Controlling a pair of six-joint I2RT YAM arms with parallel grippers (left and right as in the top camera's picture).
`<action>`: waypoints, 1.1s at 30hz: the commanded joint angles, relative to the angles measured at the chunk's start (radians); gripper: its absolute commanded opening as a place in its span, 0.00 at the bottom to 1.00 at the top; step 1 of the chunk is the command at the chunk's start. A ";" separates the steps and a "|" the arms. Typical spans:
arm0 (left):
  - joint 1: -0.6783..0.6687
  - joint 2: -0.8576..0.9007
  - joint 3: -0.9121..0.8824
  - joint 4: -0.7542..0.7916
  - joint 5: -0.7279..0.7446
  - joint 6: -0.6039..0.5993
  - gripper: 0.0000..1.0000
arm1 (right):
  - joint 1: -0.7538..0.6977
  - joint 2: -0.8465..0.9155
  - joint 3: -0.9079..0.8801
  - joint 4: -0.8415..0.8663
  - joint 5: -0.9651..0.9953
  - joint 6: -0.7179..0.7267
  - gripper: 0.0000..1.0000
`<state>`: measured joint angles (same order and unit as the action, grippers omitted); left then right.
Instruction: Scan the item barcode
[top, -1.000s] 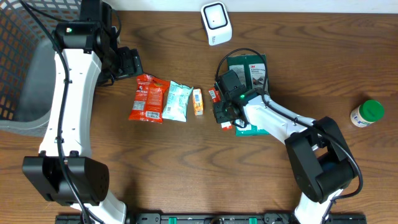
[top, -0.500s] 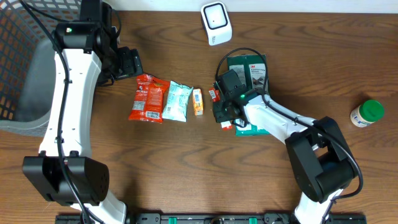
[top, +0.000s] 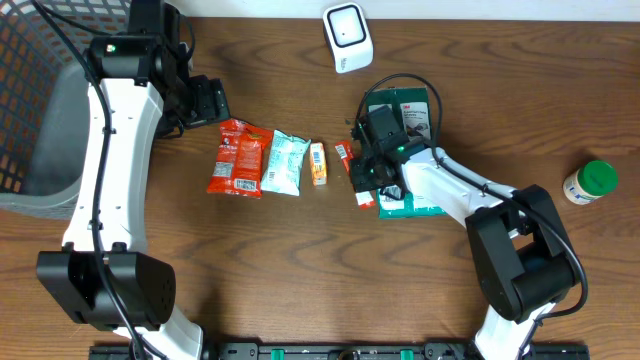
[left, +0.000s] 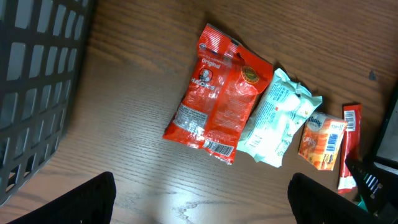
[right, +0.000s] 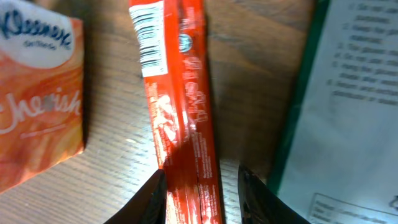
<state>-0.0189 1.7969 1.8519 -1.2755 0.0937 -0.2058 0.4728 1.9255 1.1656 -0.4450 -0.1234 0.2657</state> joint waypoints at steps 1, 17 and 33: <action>0.002 0.002 -0.001 -0.002 -0.016 0.002 0.89 | -0.015 -0.005 0.017 0.000 -0.002 -0.013 0.33; 0.002 0.002 -0.001 -0.002 -0.016 0.002 0.89 | 0.034 0.037 0.016 -0.021 0.039 -0.013 0.34; 0.002 0.002 -0.001 -0.002 -0.016 0.002 0.89 | 0.087 0.026 0.032 -0.023 0.134 -0.043 0.02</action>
<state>-0.0189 1.7969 1.8519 -1.2751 0.0937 -0.2062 0.5621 1.9644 1.1999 -0.4553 -0.0105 0.2398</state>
